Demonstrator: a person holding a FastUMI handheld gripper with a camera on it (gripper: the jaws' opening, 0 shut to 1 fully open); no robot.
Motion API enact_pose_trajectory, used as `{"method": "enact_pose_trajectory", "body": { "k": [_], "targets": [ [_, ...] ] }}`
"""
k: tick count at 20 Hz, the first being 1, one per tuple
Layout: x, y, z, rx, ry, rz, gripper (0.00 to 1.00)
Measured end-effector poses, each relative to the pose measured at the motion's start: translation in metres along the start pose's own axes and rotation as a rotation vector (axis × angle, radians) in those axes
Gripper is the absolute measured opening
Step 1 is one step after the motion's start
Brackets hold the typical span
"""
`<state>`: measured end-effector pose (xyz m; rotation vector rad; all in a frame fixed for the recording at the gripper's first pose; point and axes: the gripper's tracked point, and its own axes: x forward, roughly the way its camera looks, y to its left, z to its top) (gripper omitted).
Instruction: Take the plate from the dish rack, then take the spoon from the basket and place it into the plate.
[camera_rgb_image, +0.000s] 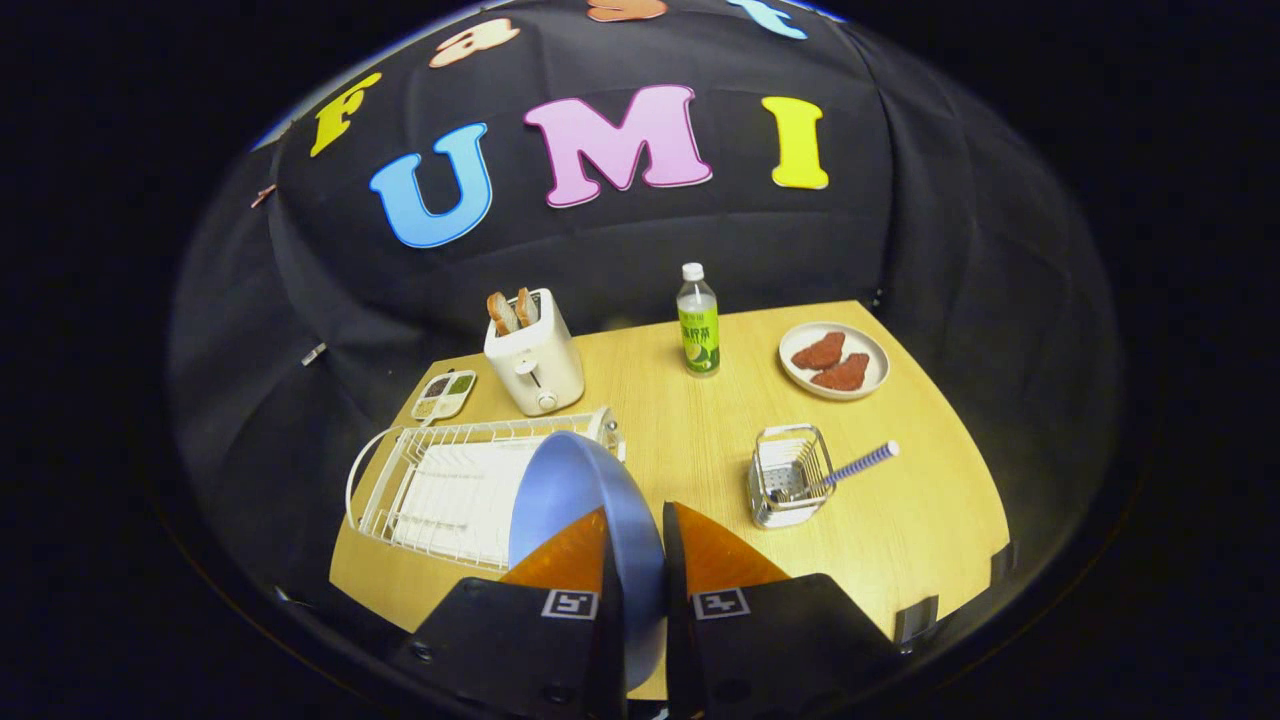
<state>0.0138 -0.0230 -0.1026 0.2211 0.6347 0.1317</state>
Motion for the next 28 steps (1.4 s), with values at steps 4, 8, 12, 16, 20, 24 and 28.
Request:
{"method": "enact_pose_trajectory", "body": {
  "k": [4, 8, 12, 16, 20, 24, 28],
  "targets": [
    [-0.01, -0.047, -0.045, 0.1, 0.094, 0.039, 0.2],
    [-0.004, -0.079, -0.067, 0.106, 0.163, 0.108, 0.2],
    [0.036, -0.1, -0.088, 0.095, 0.219, 0.167, 0.21],
    [0.073, -0.113, -0.109, 0.1, 0.295, 0.205, 0.21],
    [0.081, -0.118, -0.117, 0.105, 0.32, 0.257, 0.25],
    [0.083, -0.129, -0.098, 0.08, 0.233, 0.275, 0.52],
    [0.072, -0.141, -0.053, -0.021, 0.024, 0.267, 0.98]
  ]
}}
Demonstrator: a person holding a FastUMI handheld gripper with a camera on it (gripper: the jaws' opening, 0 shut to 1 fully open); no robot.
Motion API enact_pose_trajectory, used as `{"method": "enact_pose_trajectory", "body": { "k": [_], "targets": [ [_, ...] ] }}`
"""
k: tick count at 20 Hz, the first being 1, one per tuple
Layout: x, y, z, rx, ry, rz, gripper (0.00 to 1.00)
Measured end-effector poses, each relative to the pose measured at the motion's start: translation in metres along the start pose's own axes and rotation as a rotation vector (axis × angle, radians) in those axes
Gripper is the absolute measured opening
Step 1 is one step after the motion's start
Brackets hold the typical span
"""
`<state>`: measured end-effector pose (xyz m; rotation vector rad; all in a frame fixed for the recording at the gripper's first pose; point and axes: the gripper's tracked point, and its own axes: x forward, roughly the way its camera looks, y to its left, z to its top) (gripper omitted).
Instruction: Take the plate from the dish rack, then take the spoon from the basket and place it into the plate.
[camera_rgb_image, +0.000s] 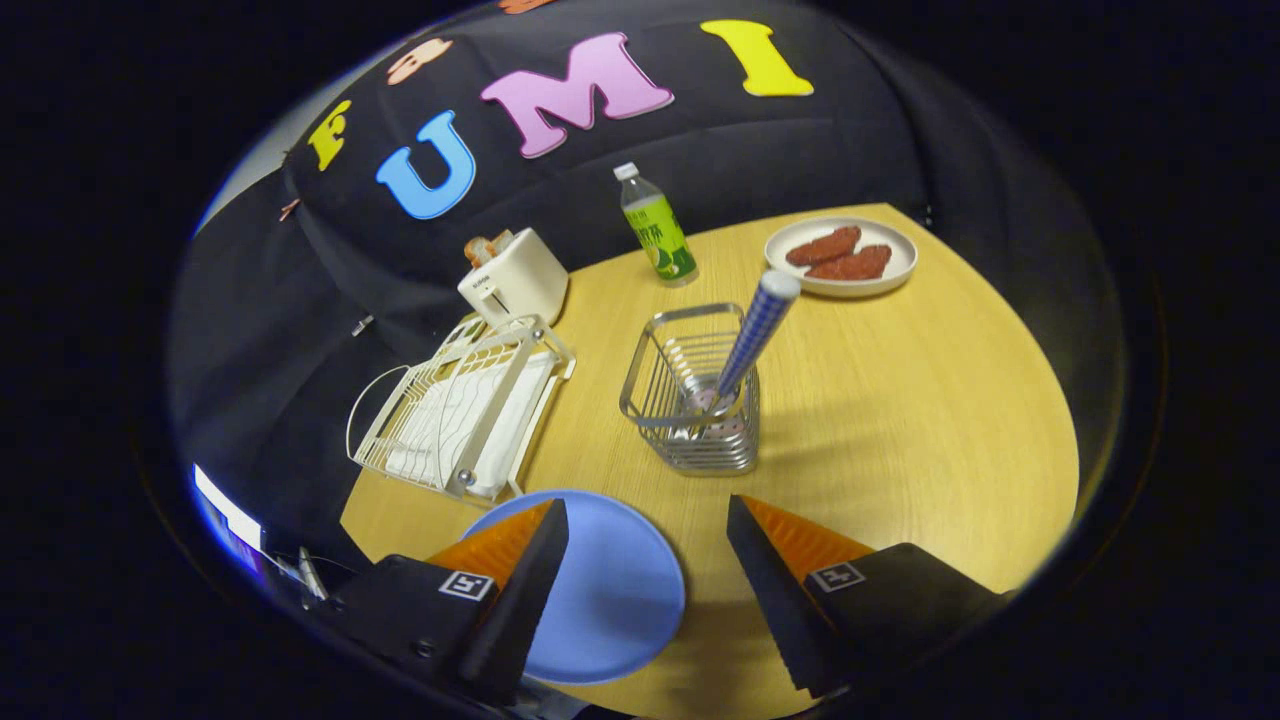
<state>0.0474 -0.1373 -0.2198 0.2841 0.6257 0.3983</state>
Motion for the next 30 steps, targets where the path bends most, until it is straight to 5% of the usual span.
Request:
{"method": "enact_pose_trajectory", "body": {
  "k": [7, 18, 22, 27, 30],
  "targets": [
    [0.004, -0.016, 0.047, -0.129, -0.195, -0.056, 0.98],
    [0.038, -0.025, 0.085, -0.339, -0.306, -0.066, 0.95],
    [0.046, -0.028, 0.083, -0.38, -0.3, -0.065, 0.78],
    [0.052, -0.018, 0.074, -0.441, -0.278, -0.037, 0.39],
    [0.058, -0.008, 0.064, -0.451, -0.234, -0.01, 0.28]
  ]
}}
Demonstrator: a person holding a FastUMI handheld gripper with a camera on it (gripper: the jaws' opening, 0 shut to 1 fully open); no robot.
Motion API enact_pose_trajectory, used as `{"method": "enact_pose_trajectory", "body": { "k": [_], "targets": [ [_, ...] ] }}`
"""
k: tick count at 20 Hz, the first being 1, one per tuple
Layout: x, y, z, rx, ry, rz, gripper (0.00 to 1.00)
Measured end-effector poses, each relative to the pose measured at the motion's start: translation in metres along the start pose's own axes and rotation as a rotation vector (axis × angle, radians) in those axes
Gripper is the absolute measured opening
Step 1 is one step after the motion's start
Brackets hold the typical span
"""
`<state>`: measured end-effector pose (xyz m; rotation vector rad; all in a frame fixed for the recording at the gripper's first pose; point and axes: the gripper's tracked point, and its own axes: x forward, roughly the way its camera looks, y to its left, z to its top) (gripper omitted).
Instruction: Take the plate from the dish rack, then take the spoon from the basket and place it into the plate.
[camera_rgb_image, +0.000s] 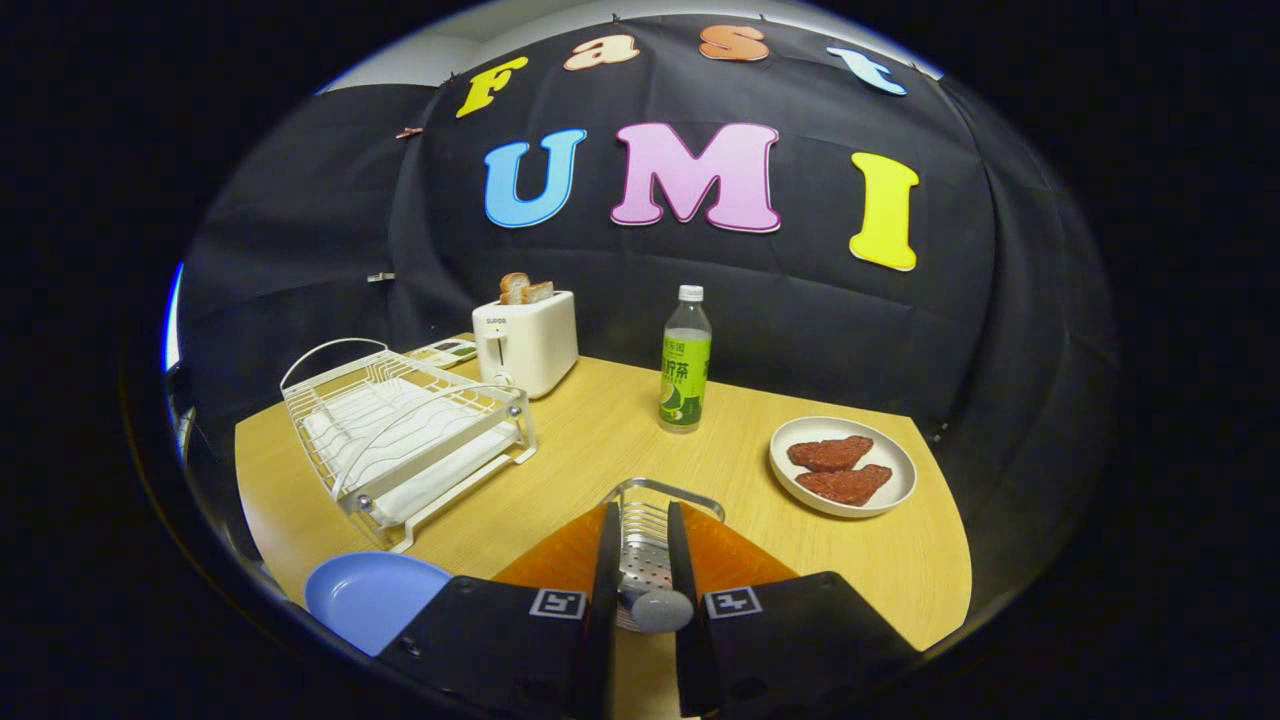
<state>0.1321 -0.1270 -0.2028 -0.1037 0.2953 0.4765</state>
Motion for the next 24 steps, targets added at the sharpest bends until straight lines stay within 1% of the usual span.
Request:
{"method": "enact_pose_trajectory", "body": {
  "k": [1, 2, 3, 7, 11, 13, 17, 19, 21, 24],
  "targets": [
    [-0.001, 0.005, 0.0, 0.02, 0.004, 0.02, 0.27],
    [0.001, 0.008, 0.001, 0.03, 0.008, 0.025, 0.23],
    [0.002, 0.009, 0.002, 0.027, 0.011, 0.033, 0.2],
    [0.0, 0.015, 0.01, 0.011, 0.033, 0.062, 0.17],
    [-0.011, 0.012, 0.04, 0.034, 0.009, 0.061, 0.16],
    [-0.021, 0.01, 0.058, 0.045, -0.015, 0.076, 0.16],
    [-0.046, 0.007, 0.094, 0.026, -0.064, 0.089, 0.16],
    [-0.059, 0.018, 0.108, 0.046, -0.078, 0.121, 0.16],
    [-0.073, 0.039, 0.118, 0.079, -0.086, 0.175, 0.16],
    [-0.087, 0.075, 0.112, 0.092, -0.065, 0.253, 0.16]
  ]
}}
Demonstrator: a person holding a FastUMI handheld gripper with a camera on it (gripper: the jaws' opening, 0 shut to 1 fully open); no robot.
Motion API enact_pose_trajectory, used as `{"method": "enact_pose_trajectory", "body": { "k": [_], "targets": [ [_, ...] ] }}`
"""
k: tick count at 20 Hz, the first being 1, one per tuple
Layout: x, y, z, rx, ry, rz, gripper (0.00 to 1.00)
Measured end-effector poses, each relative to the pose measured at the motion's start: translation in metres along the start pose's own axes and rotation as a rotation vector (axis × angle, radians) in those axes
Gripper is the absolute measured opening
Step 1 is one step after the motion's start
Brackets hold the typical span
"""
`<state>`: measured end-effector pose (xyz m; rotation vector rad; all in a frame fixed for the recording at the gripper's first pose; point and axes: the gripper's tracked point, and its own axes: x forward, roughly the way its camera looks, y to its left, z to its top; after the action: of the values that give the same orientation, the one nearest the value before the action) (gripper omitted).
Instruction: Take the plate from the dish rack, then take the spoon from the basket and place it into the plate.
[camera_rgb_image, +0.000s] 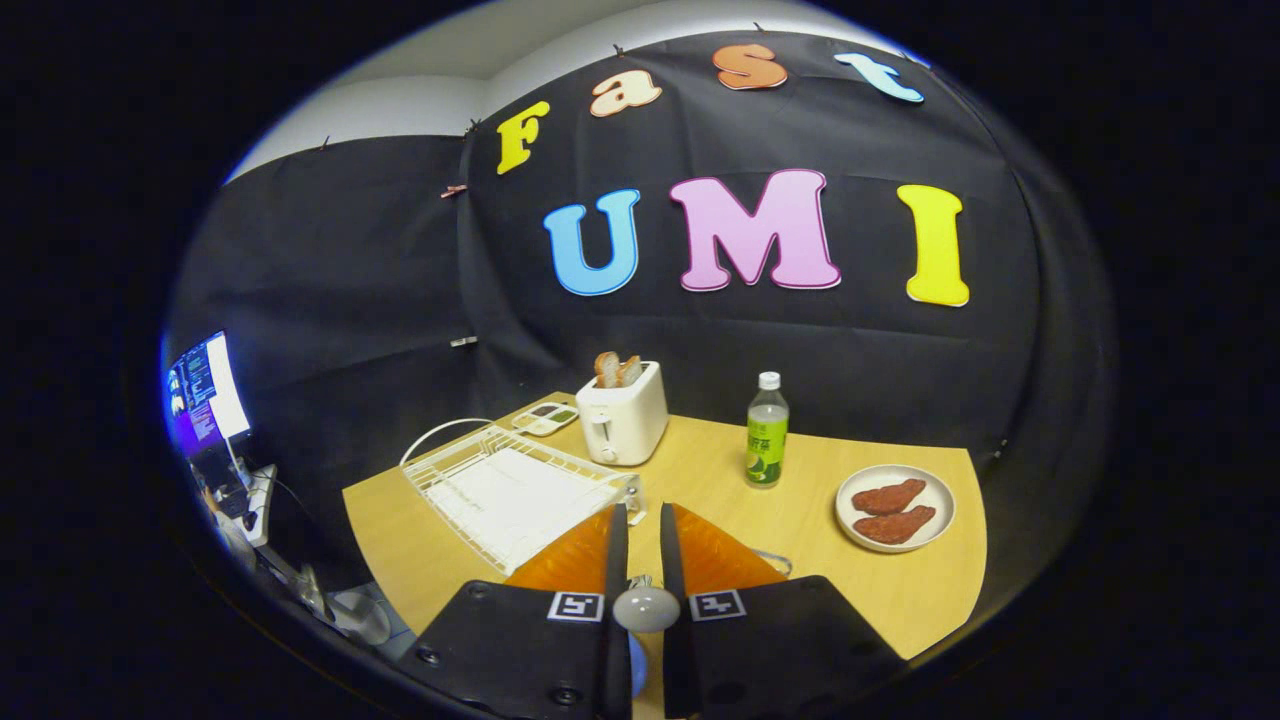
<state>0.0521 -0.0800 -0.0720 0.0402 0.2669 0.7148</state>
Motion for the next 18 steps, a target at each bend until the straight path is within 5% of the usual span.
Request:
{"method": "enact_pose_trajectory", "body": {
  "k": [10, 18],
  "targets": [
    [0.034, 0.102, -0.105, 0.062, 0.178, 0.188, 0.16],
    [0.046, 0.107, -0.153, 0.058, 0.269, 0.16, 0.19]
  ]
}}
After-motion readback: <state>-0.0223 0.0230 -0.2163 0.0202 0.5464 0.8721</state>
